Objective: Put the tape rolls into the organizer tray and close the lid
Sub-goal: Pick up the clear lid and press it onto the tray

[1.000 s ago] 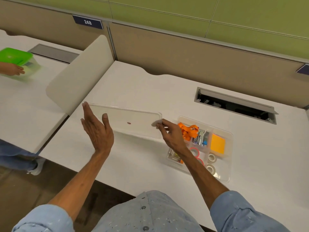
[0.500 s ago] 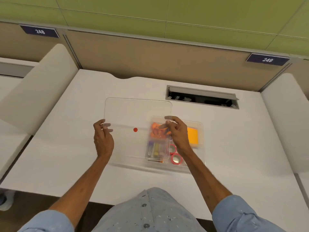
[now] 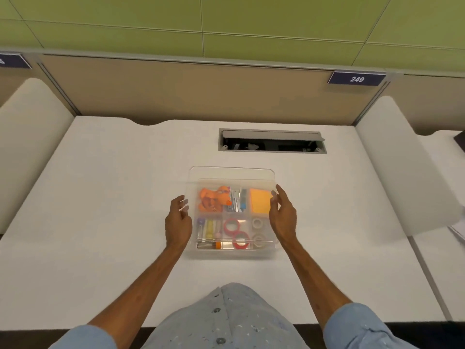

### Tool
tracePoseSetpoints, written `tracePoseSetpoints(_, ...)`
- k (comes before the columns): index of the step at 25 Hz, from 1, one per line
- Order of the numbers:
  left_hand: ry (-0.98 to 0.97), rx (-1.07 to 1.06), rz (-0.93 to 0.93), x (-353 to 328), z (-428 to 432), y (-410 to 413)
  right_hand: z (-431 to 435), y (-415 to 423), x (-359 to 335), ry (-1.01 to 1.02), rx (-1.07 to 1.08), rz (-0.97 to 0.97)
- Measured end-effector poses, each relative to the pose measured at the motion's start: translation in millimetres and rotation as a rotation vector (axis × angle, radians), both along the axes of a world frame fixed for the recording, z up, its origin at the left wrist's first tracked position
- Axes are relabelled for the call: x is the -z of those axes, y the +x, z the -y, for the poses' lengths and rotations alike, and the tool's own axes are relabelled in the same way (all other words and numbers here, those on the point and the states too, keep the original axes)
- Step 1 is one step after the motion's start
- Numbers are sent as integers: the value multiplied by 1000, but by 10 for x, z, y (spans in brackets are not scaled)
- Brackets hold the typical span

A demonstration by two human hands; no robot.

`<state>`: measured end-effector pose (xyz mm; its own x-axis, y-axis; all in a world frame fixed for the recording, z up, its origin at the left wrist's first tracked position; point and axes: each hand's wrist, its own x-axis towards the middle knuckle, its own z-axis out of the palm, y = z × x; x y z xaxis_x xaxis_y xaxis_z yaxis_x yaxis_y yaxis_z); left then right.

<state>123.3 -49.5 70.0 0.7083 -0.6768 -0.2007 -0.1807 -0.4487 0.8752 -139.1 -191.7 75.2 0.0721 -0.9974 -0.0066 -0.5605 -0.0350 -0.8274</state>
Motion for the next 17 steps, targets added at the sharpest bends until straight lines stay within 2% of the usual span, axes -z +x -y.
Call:
tracePoseSetpoints(8, 63, 32, 102, 177, -120, -282, -149, -199, 286, 32, 3, -101)
tracePoseSetpoints(17, 43, 61, 33, 173, -241, -455, -213, -279, 420, 37, 22, -106)
